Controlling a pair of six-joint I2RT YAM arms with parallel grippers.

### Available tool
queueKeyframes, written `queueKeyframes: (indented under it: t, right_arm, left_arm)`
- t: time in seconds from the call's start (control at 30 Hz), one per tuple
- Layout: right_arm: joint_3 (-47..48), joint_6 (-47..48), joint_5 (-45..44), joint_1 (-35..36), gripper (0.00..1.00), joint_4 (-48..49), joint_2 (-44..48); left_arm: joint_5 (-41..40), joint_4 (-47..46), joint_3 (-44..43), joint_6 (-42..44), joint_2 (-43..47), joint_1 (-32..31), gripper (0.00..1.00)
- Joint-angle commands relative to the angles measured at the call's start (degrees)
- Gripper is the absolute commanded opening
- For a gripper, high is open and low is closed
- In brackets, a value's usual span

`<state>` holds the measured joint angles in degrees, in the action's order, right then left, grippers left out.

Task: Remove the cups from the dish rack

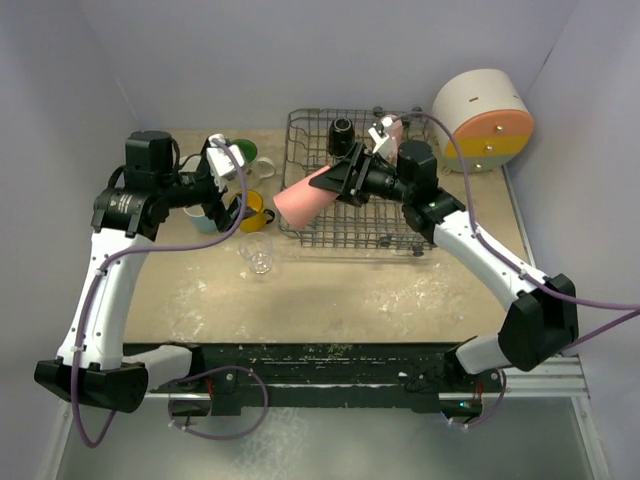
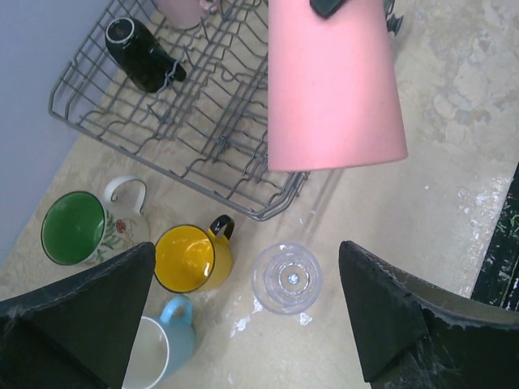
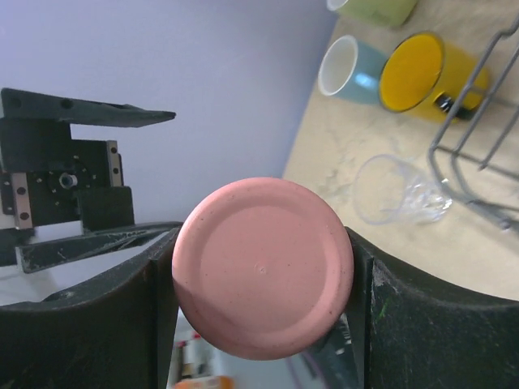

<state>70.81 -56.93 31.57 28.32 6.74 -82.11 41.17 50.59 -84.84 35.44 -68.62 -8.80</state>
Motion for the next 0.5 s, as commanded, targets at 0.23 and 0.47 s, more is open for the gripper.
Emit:
queueKeyframes:
  t: [0.23, 0.47]
  right_arm:
    - [-10.78, -33.89, 6.7, 0.06, 0.25, 38.23, 0.46]
    - [-11.64, -36.63, 4.07, 1.99, 0.24, 39.24, 0.73]
  left_arm:
    - [7.15, -4.04, -3.05, -2.77, 2.08, 0.01, 0.94]
    - [9.87, -8.77, -3.41, -7.97, 1.73, -0.14, 0.92]
